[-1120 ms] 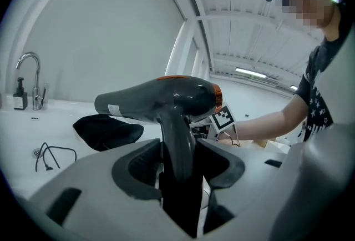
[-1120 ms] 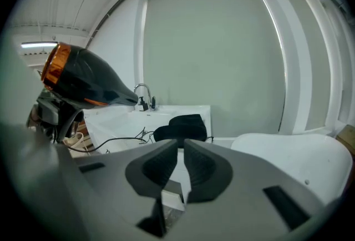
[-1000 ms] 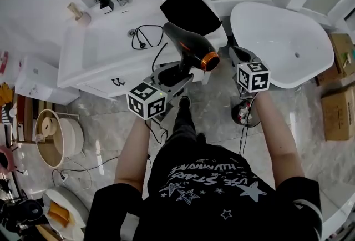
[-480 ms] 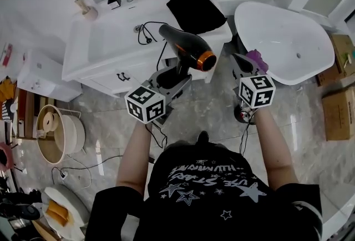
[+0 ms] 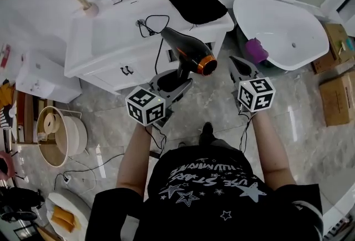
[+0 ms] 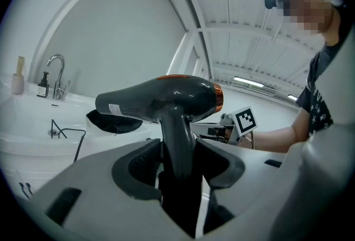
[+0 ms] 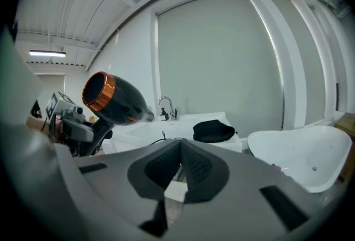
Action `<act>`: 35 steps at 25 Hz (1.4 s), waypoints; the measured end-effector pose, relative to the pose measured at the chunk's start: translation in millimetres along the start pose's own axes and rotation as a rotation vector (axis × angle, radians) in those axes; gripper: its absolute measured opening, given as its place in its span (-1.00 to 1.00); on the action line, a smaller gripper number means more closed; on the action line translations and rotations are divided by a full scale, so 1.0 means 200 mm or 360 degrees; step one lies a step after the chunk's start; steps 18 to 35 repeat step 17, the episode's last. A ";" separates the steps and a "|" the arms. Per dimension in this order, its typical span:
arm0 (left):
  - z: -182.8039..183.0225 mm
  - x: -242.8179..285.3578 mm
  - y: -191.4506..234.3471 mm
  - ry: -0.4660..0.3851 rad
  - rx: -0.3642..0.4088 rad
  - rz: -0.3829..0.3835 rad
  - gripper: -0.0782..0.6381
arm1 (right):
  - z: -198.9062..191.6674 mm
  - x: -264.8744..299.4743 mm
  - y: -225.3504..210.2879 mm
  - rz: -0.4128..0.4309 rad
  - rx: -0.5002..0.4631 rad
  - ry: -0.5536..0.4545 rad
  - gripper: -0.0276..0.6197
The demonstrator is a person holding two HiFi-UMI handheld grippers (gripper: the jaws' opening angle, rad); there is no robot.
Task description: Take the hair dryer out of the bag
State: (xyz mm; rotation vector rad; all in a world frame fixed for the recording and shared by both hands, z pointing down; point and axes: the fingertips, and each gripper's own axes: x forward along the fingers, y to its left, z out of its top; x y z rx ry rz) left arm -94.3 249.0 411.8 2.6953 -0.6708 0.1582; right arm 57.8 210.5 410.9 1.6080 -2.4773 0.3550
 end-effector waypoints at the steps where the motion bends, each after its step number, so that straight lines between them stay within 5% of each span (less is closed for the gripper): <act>1: -0.02 -0.02 -0.02 0.0004 0.0000 -0.0012 -0.20 | -0.02 -0.02 0.03 -0.0003 0.0008 0.0005 -0.90; 17: -0.17 -0.26 -0.16 0.0007 -0.0011 -0.0141 -0.20 | -0.23 -0.26 0.32 -0.0051 0.0224 0.0046 -0.90; 35: -0.17 -0.26 -0.16 0.0007 -0.0011 -0.0141 -0.20 | -0.23 -0.26 0.32 -0.0051 0.0224 0.0046 -0.90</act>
